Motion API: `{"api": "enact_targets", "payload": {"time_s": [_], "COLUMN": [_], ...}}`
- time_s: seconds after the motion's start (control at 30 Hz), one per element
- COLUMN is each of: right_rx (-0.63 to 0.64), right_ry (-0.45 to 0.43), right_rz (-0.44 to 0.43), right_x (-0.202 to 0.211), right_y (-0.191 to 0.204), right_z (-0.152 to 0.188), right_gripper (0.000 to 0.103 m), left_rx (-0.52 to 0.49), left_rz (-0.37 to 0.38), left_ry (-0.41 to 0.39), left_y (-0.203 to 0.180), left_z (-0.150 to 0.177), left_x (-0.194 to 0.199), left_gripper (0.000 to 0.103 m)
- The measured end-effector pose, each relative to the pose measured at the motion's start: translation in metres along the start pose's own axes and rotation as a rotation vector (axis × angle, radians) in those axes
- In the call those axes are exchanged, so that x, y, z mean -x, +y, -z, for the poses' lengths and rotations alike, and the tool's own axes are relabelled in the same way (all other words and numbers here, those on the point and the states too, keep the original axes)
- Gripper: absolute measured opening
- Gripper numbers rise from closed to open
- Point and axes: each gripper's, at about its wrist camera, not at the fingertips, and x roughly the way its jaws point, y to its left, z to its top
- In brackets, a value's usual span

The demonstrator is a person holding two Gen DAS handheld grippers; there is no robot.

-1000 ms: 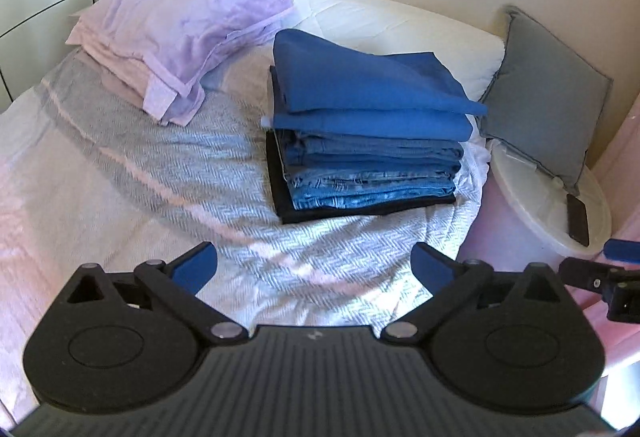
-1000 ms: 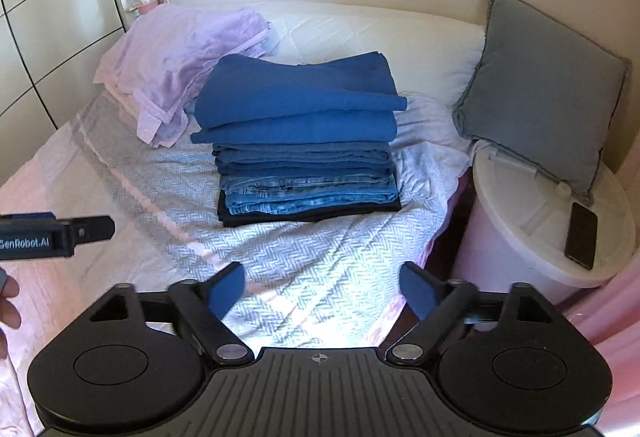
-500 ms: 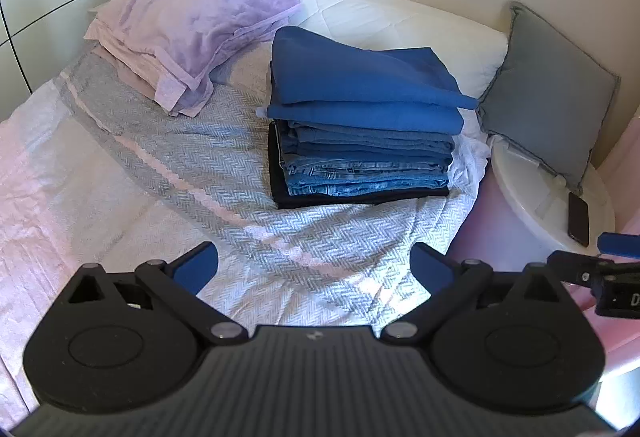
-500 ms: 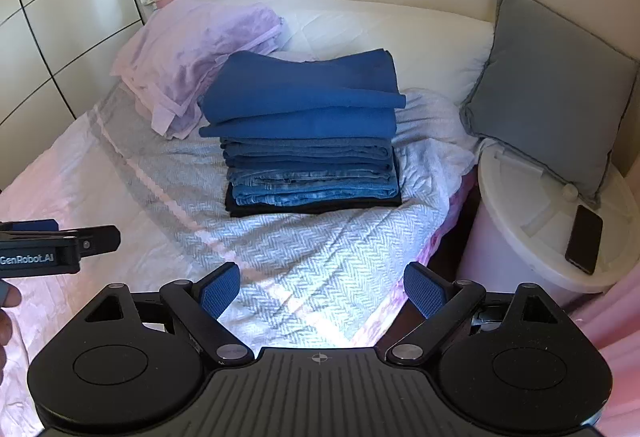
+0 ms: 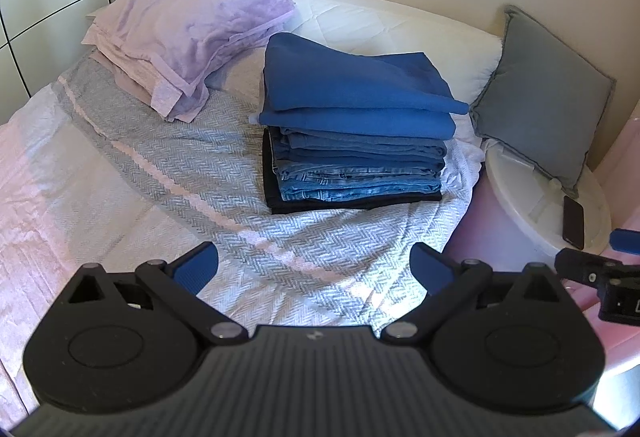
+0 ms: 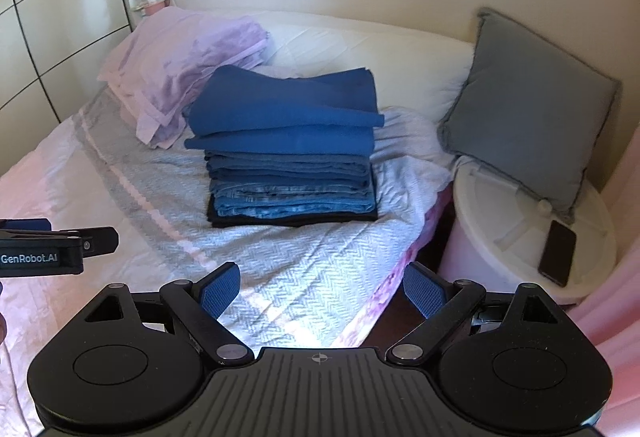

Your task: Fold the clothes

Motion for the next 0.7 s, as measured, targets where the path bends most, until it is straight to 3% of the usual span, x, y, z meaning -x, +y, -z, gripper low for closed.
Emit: {"api": "enact_targets", "payload": {"time_s": [0.7], "right_rx": [0.019], "right_ry": [0.015], "right_rz": [0.005], "right_x": [0.000], "right_y": [0.013], "right_z": [0.006], "right_gripper": [0.092], "left_rx": [-0.012], "left_rz": [0.002], "left_ry": [0.025], "left_y": [-0.004], "left_z": [0.008], "left_x": [-0.010], "left_gripper": [0.101]}}
